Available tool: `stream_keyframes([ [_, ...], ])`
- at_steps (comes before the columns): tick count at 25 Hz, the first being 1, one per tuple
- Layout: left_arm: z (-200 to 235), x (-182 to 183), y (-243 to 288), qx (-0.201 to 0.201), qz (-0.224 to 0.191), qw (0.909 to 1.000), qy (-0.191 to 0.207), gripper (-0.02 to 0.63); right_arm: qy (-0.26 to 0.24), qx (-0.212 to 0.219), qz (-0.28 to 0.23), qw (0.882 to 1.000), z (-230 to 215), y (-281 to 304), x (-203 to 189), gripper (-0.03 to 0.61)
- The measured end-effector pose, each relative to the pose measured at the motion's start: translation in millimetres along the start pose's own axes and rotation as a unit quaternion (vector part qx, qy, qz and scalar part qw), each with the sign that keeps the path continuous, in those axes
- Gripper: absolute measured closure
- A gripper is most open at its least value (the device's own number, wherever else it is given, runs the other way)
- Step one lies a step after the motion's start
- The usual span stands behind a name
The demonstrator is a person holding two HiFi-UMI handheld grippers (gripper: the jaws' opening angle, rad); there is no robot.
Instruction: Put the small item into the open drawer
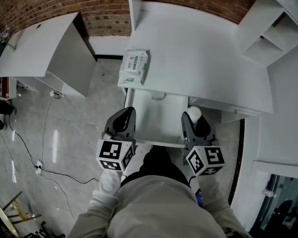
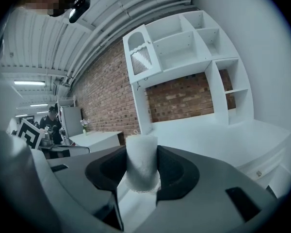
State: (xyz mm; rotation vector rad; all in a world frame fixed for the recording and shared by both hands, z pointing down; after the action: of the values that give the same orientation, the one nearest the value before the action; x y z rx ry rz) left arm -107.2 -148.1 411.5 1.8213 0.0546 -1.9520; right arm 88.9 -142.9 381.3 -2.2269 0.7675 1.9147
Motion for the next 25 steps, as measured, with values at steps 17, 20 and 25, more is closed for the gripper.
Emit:
stream_keyframes([
  [17,19,-20,43,0.039,0.036,0.9983,-0.022,0.589,-0.014,0.051,0.149,0.987,-28,74,-89,0.382],
  [20,20,-24,46,0.046,0.043,0.9977,-0.025,0.589,-0.024,0.065,0.186,0.980,-31,82,-112,0.382],
  [25,19,-28,51,0.059,0.051,0.9964,-0.033,0.589,-0.029,0.084,0.236,0.968,-38,92,-145,0.382],
])
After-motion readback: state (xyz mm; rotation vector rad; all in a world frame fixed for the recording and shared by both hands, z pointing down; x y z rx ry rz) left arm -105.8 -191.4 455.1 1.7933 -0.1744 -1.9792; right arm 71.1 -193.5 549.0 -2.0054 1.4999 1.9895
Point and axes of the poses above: the fingertips, and each gripper's own axes: y forward along the fingers, z to its left, x out of its top, the point moved 1 cm from there along -y, backward along the fingers, and after that the axes turned 5 degrees about x, right-handed, at the moved point
